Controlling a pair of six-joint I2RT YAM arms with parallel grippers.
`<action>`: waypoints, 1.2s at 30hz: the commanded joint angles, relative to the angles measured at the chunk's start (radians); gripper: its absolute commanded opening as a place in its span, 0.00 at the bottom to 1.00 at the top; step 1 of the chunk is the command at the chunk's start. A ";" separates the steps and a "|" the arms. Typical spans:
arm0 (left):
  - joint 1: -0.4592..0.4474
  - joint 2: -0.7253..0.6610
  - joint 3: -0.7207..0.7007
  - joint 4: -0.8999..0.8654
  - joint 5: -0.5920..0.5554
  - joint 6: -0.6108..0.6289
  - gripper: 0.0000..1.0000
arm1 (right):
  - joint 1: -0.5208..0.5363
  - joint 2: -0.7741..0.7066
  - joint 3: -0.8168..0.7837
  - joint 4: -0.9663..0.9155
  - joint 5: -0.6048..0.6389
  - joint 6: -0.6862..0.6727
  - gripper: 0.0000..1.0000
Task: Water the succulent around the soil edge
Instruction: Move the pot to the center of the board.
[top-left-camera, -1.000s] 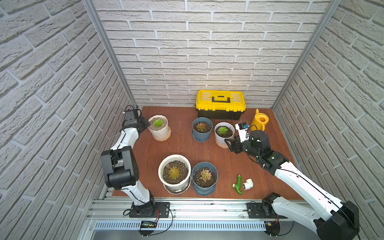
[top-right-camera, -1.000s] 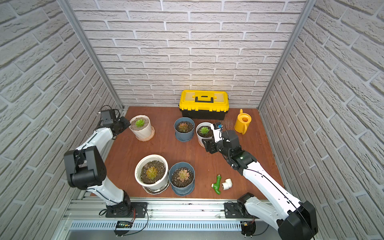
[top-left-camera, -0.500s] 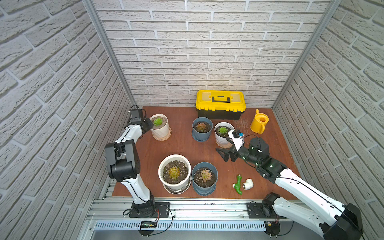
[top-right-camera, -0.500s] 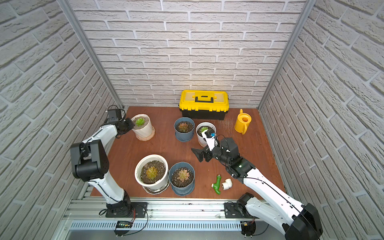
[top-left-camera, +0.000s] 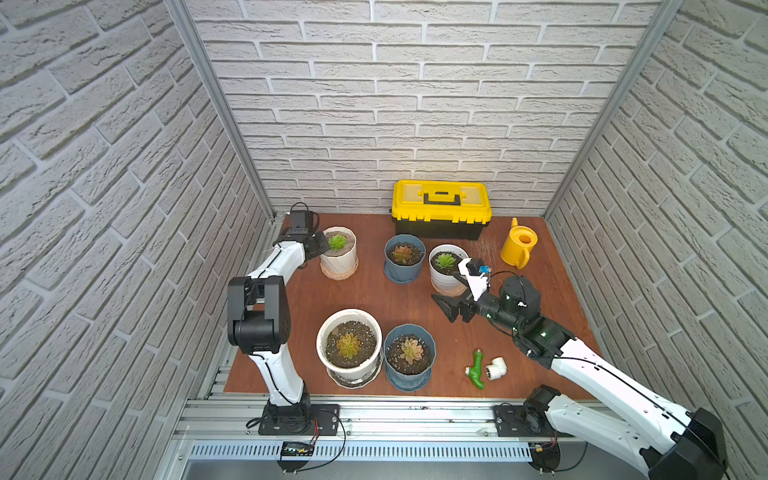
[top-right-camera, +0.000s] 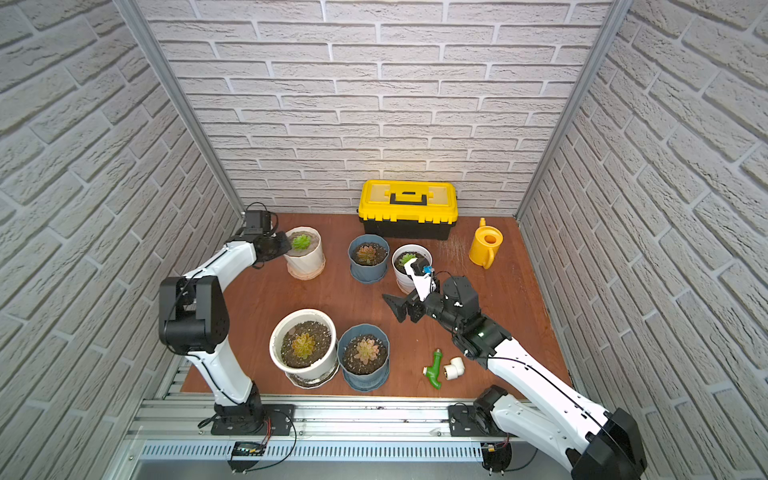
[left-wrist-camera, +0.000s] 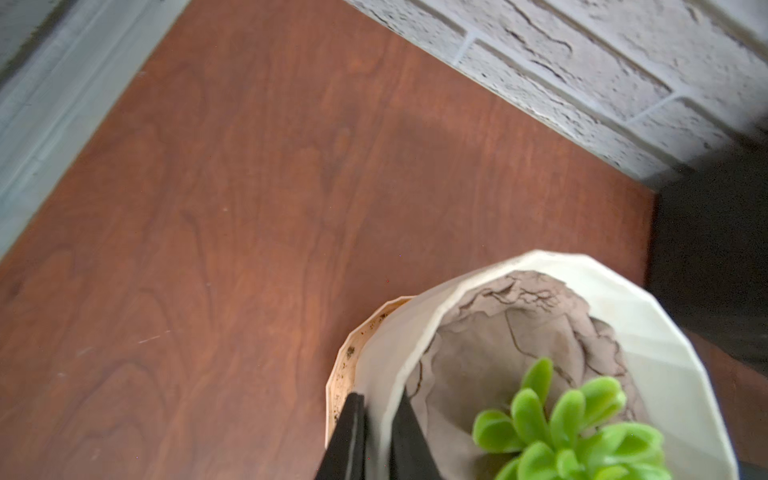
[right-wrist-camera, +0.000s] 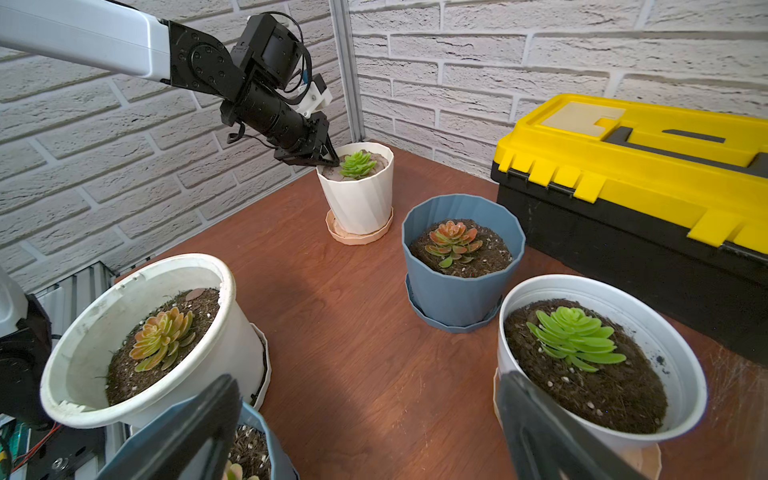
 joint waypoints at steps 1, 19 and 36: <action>-0.061 0.036 0.010 -0.019 0.020 0.003 0.09 | 0.009 -0.003 0.013 0.011 0.047 0.005 1.00; -0.144 -0.369 -0.324 0.058 0.122 -0.094 0.51 | 0.226 0.235 0.211 -0.507 0.088 0.065 0.69; -0.225 -1.017 -0.503 -0.180 0.549 0.081 0.97 | 0.300 0.419 0.340 -0.729 0.210 0.089 0.03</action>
